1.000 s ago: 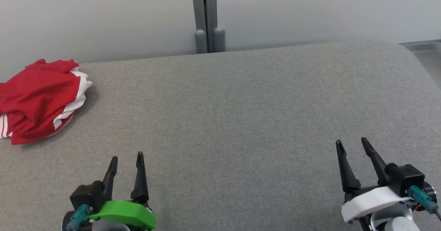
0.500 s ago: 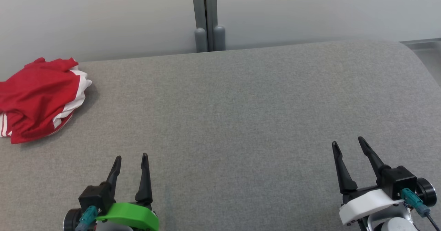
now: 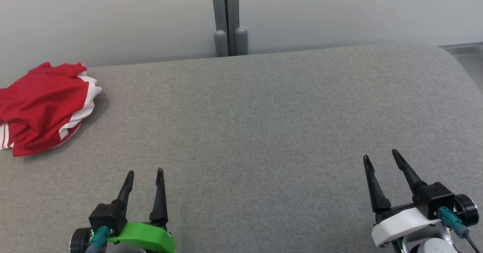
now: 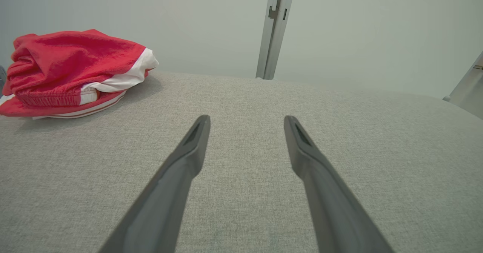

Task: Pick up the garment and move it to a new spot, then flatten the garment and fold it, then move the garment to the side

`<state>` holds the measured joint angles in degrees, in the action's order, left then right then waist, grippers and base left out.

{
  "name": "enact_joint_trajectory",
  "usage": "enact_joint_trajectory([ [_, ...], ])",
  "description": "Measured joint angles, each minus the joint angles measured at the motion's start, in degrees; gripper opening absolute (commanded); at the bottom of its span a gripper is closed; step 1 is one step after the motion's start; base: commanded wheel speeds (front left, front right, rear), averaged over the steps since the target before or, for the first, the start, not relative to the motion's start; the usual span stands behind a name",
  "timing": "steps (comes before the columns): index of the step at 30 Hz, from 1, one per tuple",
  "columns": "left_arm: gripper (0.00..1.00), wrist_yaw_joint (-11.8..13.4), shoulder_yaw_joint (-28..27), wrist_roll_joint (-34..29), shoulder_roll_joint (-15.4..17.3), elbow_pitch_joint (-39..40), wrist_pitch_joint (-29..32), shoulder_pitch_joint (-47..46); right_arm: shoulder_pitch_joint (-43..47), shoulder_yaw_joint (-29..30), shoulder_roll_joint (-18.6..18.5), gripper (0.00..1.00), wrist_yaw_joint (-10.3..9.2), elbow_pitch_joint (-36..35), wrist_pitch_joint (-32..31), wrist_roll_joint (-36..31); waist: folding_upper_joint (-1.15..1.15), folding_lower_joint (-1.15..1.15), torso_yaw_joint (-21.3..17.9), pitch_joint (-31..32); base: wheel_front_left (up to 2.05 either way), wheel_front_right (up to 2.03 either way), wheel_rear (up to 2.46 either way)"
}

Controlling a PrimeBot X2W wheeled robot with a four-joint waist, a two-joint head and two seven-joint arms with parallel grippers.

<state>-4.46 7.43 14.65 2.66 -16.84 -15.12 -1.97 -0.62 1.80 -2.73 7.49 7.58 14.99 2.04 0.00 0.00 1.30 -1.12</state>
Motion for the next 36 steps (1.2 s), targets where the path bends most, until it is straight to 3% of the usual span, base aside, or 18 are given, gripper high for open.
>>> enact_joint_trajectory([
  [21,1.0,0.0,0.4,0.3,0.0,-0.4,0.0,-0.1,0.1,0.9,0.0,1.0,0.0,0.1,0.0,0.4,0.0,0.0,1.3,-0.1,0.0,0.0,0.0],
  [36,1.0,0.2,0.3,0.4,0.0,0.8,0.0,-0.8,0.0,0.4,0.0,1.0,0.02,0.0,0.0,0.6,0.0,0.0,11.5,-0.6,0.0,0.0,0.0],
])
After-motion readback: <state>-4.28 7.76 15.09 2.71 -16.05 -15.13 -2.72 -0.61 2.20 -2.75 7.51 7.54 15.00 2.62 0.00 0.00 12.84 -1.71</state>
